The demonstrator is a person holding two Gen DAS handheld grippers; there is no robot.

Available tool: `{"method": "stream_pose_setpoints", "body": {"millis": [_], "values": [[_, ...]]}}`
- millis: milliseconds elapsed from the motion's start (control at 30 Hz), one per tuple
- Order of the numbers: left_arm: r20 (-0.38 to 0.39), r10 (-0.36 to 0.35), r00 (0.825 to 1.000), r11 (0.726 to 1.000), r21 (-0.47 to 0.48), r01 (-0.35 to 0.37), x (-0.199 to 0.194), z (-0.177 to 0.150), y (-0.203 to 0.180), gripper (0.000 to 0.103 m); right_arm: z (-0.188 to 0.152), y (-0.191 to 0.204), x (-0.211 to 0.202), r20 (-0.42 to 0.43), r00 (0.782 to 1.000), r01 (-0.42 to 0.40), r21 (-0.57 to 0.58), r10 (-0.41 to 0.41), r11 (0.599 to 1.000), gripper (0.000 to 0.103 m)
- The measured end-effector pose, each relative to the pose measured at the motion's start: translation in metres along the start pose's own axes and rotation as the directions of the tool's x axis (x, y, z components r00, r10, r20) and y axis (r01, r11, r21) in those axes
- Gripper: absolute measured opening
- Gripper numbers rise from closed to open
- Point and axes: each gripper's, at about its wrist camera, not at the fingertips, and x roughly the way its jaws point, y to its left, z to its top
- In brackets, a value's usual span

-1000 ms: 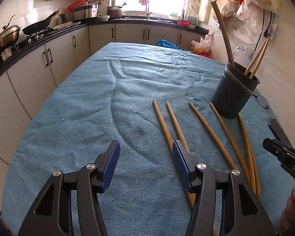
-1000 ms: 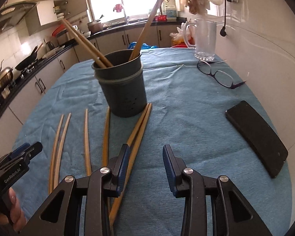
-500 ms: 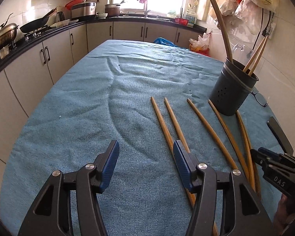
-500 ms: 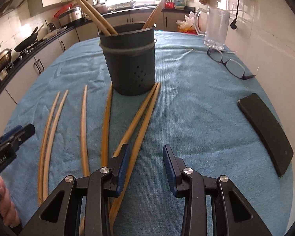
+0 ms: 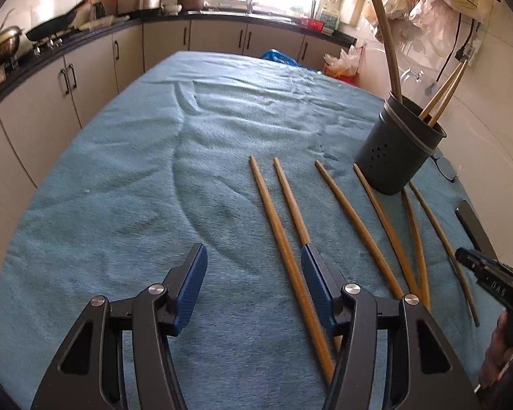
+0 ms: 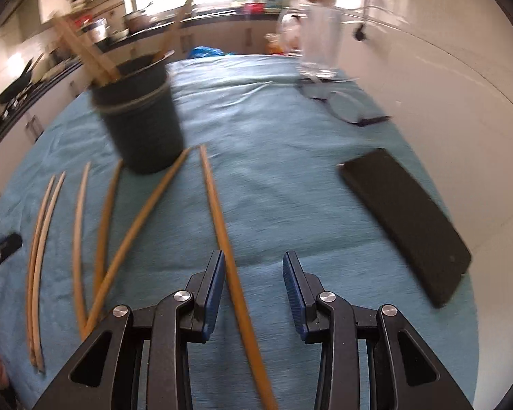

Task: Organize utensils
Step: 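Grasp a third chopstick with the right gripper while the left gripper grasps one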

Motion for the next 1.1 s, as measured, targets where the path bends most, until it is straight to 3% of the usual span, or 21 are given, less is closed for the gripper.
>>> {"method": "stream_pose_setpoints", "body": {"millis": [133,200,300,500,667,767,967,1100], "values": [[-0.057,0.011,0.998,1.000,0.019,-0.010,0.017,0.009,-0.009,0.052,0.008,-0.012,-0.006,0.024,1.000,-0.007,0.040,0.006,0.999,0.038],[-0.056,0.047,0.997,0.998,0.039,-0.045,0.022,0.013,-0.014,0.039,0.011,-0.012,-0.010,0.033,0.999,-0.025,0.035,0.024,0.999,0.038],[-0.059,0.080,0.995,0.995,0.060,-0.076,0.030,0.021,-0.019,0.029,0.015,-0.013,-0.012,0.036,0.998,-0.051,0.045,0.049,0.998,0.038],[-0.054,0.135,0.989,0.986,0.104,-0.129,0.041,0.033,-0.024,0.021,0.033,-0.020,0.000,0.001,0.994,-0.111,0.058,0.111,0.992,0.038],[-0.056,0.137,0.989,0.986,0.107,-0.131,0.042,0.036,-0.021,0.012,0.047,-0.008,0.021,-0.065,0.983,-0.168,0.041,0.171,0.985,0.037],[-0.073,0.095,0.993,0.993,0.073,-0.089,0.040,0.037,-0.009,0.007,0.054,0.005,0.030,-0.082,0.982,-0.169,0.001,0.168,0.986,0.037],[-0.085,0.076,0.993,0.996,0.061,-0.071,0.042,0.039,-0.005,0.007,0.060,0.023,0.052,-0.146,0.978,-0.157,-0.052,0.148,0.986,0.014],[-0.070,0.099,0.993,0.993,0.074,-0.094,0.047,0.043,-0.011,0.007,0.063,0.026,0.055,-0.133,0.985,-0.121,-0.080,0.110,0.989,0.009]]}}
